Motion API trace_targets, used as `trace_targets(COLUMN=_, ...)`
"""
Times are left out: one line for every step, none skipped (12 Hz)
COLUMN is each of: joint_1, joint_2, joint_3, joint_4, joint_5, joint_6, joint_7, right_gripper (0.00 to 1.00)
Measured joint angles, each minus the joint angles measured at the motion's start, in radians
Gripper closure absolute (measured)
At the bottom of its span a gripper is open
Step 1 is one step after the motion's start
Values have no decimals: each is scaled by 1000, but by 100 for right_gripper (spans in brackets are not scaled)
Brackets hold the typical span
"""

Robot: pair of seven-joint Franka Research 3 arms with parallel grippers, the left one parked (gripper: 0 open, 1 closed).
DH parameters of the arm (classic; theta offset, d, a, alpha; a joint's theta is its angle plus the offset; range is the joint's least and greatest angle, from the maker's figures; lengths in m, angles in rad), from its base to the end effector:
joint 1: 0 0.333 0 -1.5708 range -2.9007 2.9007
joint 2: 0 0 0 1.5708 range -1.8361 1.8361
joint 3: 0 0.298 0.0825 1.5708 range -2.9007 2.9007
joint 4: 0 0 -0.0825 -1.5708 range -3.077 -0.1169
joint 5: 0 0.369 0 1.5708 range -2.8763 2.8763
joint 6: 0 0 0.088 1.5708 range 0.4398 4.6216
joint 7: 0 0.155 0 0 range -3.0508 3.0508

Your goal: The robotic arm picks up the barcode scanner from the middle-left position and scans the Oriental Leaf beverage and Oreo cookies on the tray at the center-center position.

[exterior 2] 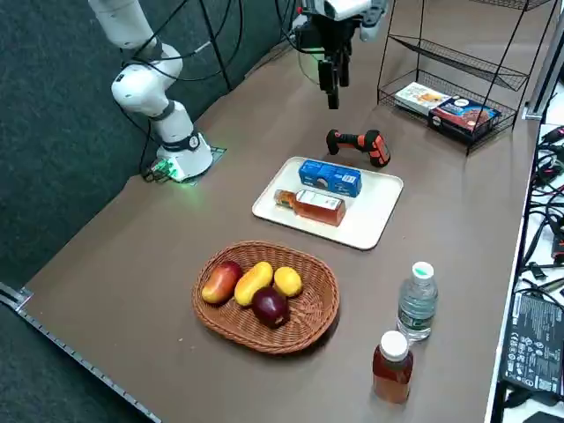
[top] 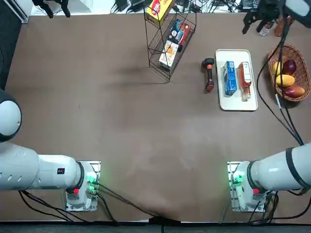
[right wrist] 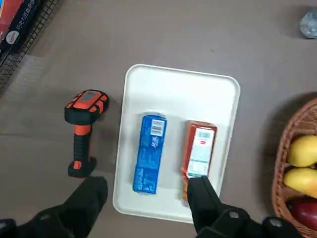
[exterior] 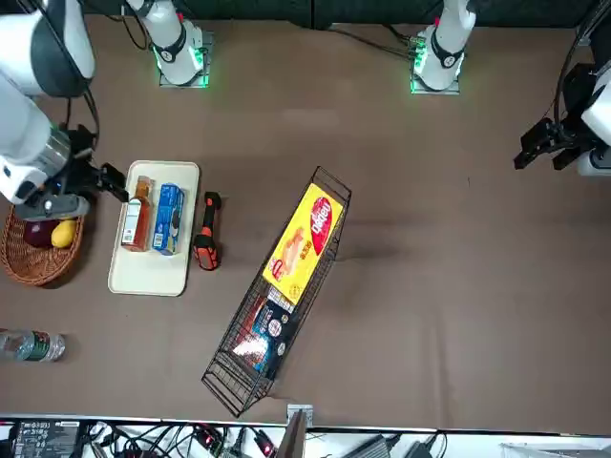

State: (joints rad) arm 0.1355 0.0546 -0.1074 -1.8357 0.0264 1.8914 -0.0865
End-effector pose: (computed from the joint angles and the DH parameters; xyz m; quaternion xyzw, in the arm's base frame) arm 0.5627 0.0196 0.4338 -0.9985 -0.0532 -0.0010 0.0096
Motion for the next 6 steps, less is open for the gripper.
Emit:
trace_targets(joint_1=-14, joint_2=-17, joint_3=0, joint_4=3, joint_5=-1, joint_6=-16, joint_7=-11, right_gripper=0)
trace_targets(joint_1=-25, joint_2=-34, joint_3=-1, joint_4=8, joint_5=-2, joint_6=-36, joint_7=-14, right_gripper=0)
trace_targets(joint_1=-33, joint_2=-49, joint_3=-2, joint_4=17, joint_5=-6, joint_6=-67, joint_7=-15, right_gripper=0)
trace_targets(joint_1=-44, joint_2=-69, joint_3=-3, joint_4=61, joint_5=-22, joint_6=-149, joint_7=-16, right_gripper=0)
trace_targets(joint_1=-47, joint_2=-74, joint_3=-4, joint_4=86, joint_5=-30, joint_6=-187, joint_7=-16, right_gripper=0)
trace_targets(joint_1=-50, joint_2=-77, joint_3=-4, joint_4=109, joint_5=-37, joint_6=-216, joint_7=-16, right_gripper=0)
